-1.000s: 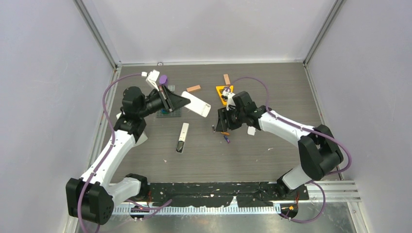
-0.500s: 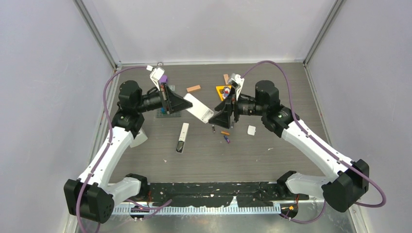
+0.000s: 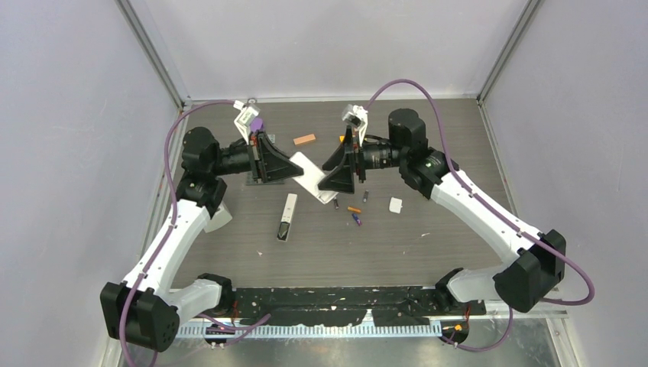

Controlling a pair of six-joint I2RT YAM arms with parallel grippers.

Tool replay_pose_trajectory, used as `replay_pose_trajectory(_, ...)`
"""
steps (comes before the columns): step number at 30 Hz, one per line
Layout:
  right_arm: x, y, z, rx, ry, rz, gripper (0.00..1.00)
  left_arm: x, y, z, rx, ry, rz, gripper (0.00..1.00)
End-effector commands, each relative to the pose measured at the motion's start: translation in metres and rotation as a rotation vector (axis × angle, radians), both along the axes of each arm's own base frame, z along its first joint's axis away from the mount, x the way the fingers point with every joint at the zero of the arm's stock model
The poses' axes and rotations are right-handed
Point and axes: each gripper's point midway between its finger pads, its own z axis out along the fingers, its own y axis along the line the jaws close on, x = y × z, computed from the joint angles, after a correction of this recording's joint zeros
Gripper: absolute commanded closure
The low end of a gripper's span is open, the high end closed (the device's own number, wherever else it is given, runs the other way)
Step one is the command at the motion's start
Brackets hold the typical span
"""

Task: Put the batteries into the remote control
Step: Adjust the remote control.

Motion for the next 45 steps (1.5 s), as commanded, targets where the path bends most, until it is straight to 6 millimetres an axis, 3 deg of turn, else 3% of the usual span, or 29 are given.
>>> replay_pose_trajectory(1,-0.017,0.009,0.017,0.031,0.002,0.105,0.34,-0.016,0.0,0.03,-0.038,-0.102,-0.051,1.0)
replay_pose_trajectory(2,-0.018,0.009,0.017,0.033,0.011,0.111,0.52,-0.015,0.0,0.031,-0.04,-0.101,-0.05,1.0)
replay_pose_trajectory(4,-0.017,0.011,0.018,0.034,0.041,0.104,0.74,-0.014,0.0,0.033,-0.048,-0.096,-0.04,1.0)
replay_pose_trajectory(6,-0.015,0.013,0.023,0.056,0.052,0.092,0.87,-0.011,-0.001,0.039,-0.072,-0.092,-0.02,0.91)
replay_pose_trajectory(12,-0.006,0.019,0.055,0.223,0.098,0.028,0.95,-0.001,-0.001,0.068,-0.247,-0.047,0.067,0.52)
replay_pose_trajectory(17,0.001,0.026,0.067,0.3,0.202,0.018,0.95,0.006,-0.011,0.077,-0.34,-0.011,0.12,0.42)
replay_pose_trajectory(21,0.007,0.029,0.072,0.346,0.237,0.006,0.95,0.014,-0.012,0.076,-0.393,0.019,0.182,0.45)
replay_pose_trajectory(32,0.013,0.032,0.074,0.383,0.321,-0.004,0.95,0.026,-0.014,0.063,-0.432,0.075,0.26,0.72)
replay_pose_trajectory(42,0.022,0.035,0.069,0.385,0.391,-0.029,0.91,0.029,-0.02,0.047,-0.376,0.087,0.258,0.73)
replay_pose_trajectory(44,0.024,0.036,0.065,0.38,0.401,-0.037,0.86,0.031,-0.02,0.043,-0.353,0.081,0.272,0.85)
replay_pose_trajectory(45,0.025,0.035,0.064,0.378,0.403,-0.039,0.83,0.033,-0.021,0.039,-0.328,0.091,0.285,0.96)
